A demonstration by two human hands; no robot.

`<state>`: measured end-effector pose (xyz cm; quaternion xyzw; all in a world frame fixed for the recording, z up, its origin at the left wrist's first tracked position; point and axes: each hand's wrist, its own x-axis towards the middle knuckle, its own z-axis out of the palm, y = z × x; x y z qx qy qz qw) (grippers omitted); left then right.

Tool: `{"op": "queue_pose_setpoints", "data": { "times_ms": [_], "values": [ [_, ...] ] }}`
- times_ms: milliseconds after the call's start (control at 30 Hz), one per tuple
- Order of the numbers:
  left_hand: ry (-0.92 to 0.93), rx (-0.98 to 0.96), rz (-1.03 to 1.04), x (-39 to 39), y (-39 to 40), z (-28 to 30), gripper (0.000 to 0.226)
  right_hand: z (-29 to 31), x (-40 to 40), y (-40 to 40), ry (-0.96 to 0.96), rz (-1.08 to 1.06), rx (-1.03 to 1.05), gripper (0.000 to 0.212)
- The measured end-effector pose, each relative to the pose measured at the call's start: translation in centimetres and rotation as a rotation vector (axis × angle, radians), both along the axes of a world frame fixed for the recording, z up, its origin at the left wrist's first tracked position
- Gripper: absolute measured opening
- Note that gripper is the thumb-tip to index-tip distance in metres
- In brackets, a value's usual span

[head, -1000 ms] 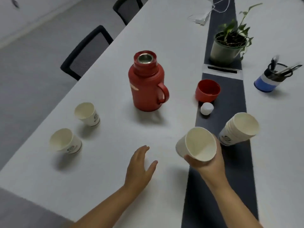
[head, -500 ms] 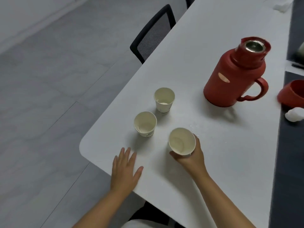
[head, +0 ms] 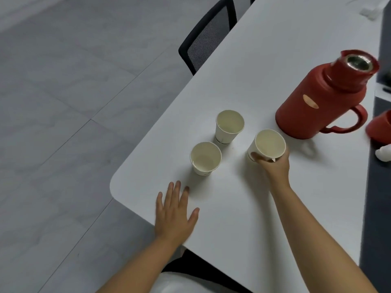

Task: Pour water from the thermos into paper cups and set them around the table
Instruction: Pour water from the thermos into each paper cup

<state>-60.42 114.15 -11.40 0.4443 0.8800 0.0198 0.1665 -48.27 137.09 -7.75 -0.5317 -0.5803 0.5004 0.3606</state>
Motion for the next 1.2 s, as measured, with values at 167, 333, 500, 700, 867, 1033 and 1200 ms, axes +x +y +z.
{"op": "queue_pose_setpoints", "data": {
  "times_ms": [167,333,500,700,867,1033,1200],
  "values": [
    [-0.029,-0.011,-0.027,-0.1,0.1,0.8,0.063,-0.8,-0.1,-0.4,-0.085,0.018,-0.031,0.067],
    [-0.056,0.124,-0.119,1.2,0.6,3.2,0.060,-0.4,1.0,-1.1,-0.143,0.109,-0.049,0.069],
    [-0.217,0.469,-0.270,4.2,3.0,5.6,0.036,0.6,5.0,-2.3,-0.120,0.020,-0.031,0.052],
    [-0.478,0.689,-0.282,6.8,11.7,10.6,0.042,5.5,9.7,1.6,-0.059,-0.191,0.083,0.027],
    [-0.532,0.686,-0.239,6.9,21.5,12.3,0.061,8.2,10.9,7.1,-0.089,-0.265,0.189,0.042],
    [-0.608,0.562,-0.154,5.9,29.6,11.9,0.090,7.1,10.5,12.1,-0.207,-0.142,0.127,0.051],
    [-0.746,0.523,-0.221,4.4,35.2,10.9,0.092,5.9,10.2,16.0,-0.131,-0.126,-0.008,0.025]
  ]
}}
